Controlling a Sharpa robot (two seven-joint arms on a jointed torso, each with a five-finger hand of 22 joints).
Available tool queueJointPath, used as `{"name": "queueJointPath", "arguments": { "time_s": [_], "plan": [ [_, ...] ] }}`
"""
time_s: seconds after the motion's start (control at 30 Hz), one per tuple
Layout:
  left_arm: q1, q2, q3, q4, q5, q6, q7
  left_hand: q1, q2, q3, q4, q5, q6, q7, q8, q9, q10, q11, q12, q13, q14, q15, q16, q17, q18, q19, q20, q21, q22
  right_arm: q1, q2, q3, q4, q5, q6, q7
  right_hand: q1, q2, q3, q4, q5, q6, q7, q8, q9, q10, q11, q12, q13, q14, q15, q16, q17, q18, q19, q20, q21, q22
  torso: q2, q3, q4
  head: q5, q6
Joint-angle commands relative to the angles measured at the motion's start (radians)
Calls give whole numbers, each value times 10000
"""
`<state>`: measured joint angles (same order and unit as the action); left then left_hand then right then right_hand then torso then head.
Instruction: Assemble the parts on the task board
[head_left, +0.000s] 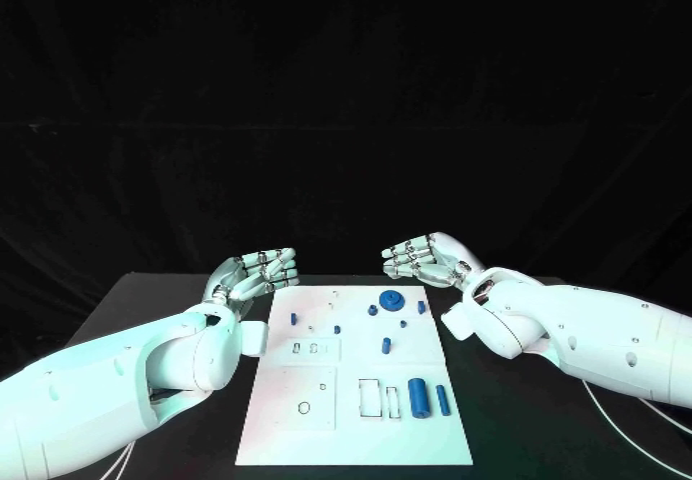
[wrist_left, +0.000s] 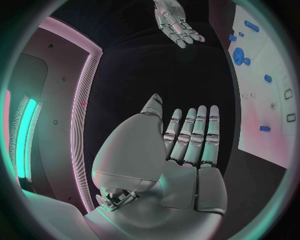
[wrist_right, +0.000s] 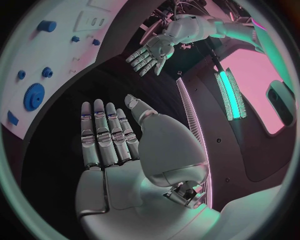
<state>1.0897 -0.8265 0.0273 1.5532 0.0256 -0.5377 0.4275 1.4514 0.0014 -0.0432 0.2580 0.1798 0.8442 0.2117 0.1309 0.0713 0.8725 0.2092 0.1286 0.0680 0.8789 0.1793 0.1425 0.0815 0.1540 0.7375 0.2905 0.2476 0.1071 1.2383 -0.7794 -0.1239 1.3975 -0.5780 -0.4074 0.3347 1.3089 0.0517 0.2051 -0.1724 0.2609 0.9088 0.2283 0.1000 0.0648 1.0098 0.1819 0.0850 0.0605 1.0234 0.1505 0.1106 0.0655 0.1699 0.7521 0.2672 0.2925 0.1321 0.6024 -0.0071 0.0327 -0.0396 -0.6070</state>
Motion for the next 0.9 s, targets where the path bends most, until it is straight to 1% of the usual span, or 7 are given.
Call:
{"name": "queueJointPath", "arguments": {
  "time_s": [0.03, 0.13, 0.37, 0.47, 0.53, 0.7, 0.9],
  "plan": [
    [104, -182, 15, 339, -150, 453, 64, 128, 31, -92, -22, -51, 233, 295, 60, -11, 295, -79, 45, 9, 400, -100, 71, 54, 189, 285, -3, 106, 11, 137, 34, 14, -131, -2585, 213, -425, 34, -352, 631, -329, -144, 861, -169, -148, 28, 1002, -289, -146, 29, 1420, -423, 126, 93, 163, 1179, -449, 739, 265, 311, -2, 58, -60, -6],
    [191, -380, 16, 666, -154, 569, 14, 203, 63, -170, -69, -52, 448, 227, 56, -21, 612, -172, 56, 25, 845, -219, 130, 143, 277, 597, -21, 230, 16, 279, 90, 20, -262, -3813, 424, -910, -71, -509, 677, -349, -189, 1144, -288, -143, 45, 1451, -460, -123, 63, 2092, -660, 280, 250, 145, 1710, -700, 1252, 523, 473, -16, 82, -101, -4],
    [358, -757, 15, 1399, -257, 853, -50, 274, 95, -290, -106, -54, 756, 136, 74, -22, 1024, -280, 52, 53, 1232, -332, 101, 254, 313, 992, -86, 393, 23, 599, 240, 27, -370, -6757, 873, -2314, -161, -774, 540, -290, -185, 1679, -605, -84, 88, 2181, -812, -139, 136, 3345, -1140, 669, 795, 113, 2725, -1216, 2517, 1242, 874, -20, 215, -269, -51],
    [405, -859, 15, 1651, -292, 894, -66, 270, 90, -310, -103, -55, 757, 135, 61, -27, 1023, -277, 29, 47, 1194, -321, 54, 248, 308, 1003, -88, 393, 16, 692, 311, 29, -335, -7844, 899, -2936, 158, -830, 633, -460, -74, 1764, -595, -109, 92, 2148, -812, -214, 128, 3644, -1224, 813, 1032, 98, 2788, -1371, 2967, 1548, 1011, -21, 262, -366, -5],
    [447, -903, 15, 1781, -303, 906, -76, 267, 87, -327, -101, -55, 748, 143, 44, -33, 1014, -270, 4, 41, 1169, -312, 18, 244, 306, 1008, -88, 389, 9, 740, 342, 29, -304, -8401, 958, -3274, 266, -870, 644, -493, -211, 1805, -624, -120, 93, 2010, -816, -228, 106, 3785, -1258, 891, 1177, 80, 2757, -1430, 3277, 1771, 1108, -34, 299, -436, 6],
    [598, -995, 15, 2046, -265, 895, -87, 252, 73, -381, -94, -56, 702, 180, -13, -48, 970, -237, -72, 24, 1112, -282, -77, 238, 305, 1026, -91, 383, -11, 817, 418, 30, -255, -9473, 1290, -3911, -28, -1140, 512, -185, -323, 1843, -699, -184, 84, 1707, -893, -199, 111, 4600, -1398, 1515, 1877, 120, 3041, -1537, 4087, 2320, 1292, -66, 370, -552, 55],
    [767, -1106, 15, 2262, -257, 873, -69, 247, 68, -400, -92, -56, 688, 192, -31, -51, 955, -227, -97, 20, 1096, -272, -106, 236, 304, 1032, -92, 381, -17, 843, 509, 30, -225, -10058, 1645, -4250, -114, -1387, 484, 147, -323, 1771, -738, -278, 75, 1341, -883, -153, 172, 4742, -1446, 2281, 2749, 111, 3186, -1579, 4620, 2739, 1440, -83, 403, -508, 100]
  ]
}}
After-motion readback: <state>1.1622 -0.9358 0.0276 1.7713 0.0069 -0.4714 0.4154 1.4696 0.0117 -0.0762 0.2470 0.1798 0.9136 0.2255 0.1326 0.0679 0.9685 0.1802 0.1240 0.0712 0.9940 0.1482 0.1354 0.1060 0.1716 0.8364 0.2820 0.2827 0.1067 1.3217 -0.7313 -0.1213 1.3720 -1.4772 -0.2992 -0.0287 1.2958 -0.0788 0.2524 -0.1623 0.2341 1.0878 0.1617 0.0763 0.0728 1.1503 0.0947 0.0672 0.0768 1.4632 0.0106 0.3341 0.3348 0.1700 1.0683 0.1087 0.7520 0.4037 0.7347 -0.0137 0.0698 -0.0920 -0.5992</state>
